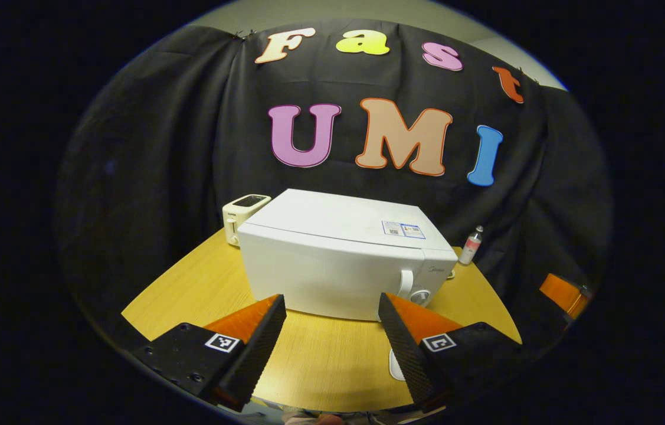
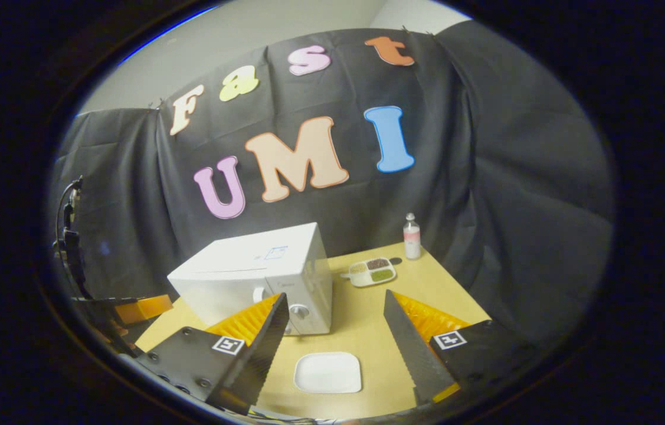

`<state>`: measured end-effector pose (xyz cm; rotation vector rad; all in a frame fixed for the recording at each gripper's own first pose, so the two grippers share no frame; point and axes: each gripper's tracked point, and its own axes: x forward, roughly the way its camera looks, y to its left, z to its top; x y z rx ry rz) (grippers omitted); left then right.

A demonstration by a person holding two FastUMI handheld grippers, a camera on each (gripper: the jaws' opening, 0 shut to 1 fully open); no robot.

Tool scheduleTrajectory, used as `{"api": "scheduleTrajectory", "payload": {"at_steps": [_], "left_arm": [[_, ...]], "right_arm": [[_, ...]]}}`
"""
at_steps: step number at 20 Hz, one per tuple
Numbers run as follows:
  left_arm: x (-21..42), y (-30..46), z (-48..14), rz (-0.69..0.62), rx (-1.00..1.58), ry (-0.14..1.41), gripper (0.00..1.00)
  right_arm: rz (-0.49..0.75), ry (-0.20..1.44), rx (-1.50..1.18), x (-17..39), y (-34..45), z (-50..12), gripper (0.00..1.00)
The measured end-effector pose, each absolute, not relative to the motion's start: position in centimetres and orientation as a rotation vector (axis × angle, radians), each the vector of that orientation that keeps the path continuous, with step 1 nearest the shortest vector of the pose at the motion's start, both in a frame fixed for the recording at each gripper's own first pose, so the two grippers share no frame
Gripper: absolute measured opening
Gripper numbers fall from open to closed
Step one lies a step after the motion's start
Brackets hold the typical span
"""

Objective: Open the microwave oven with the left hand, put the food in, and close the microwave oven.

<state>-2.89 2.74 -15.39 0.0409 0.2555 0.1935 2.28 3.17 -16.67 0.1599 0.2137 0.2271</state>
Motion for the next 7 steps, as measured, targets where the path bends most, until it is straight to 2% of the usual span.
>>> {"api": "scheduleTrajectory", "payload": {"at_steps": [1,2,3,4,7], "left_arm": [[-3.2,2.7,-14.7,0.204,0.028,0.238,0.96],[-3.6,2.5,-14.0,0.211,0.017,0.219,0.96],[-3.8,2.5,-13.5,0.218,0.011,0.205,0.96],[-4.0,2.5,-13.0,0.227,0.012,0.192,0.96],[-5.0,2.4,-11.8,0.252,0.031,0.165,0.96]], "right_arm": [[0.24,0.193,0.144,2.3,3.3,-15.8,0.91],[0.254,0.17,0.129,2.4,3.4,-14.7,0.91],[0.269,0.148,0.114,2.4,3.5,-13.9,0.99],[0.286,0.13,0.101,2.5,3.6,-13.1,0.91],[0.322,0.095,0.089,2.3,3.6,-11.4,0.92]]}}
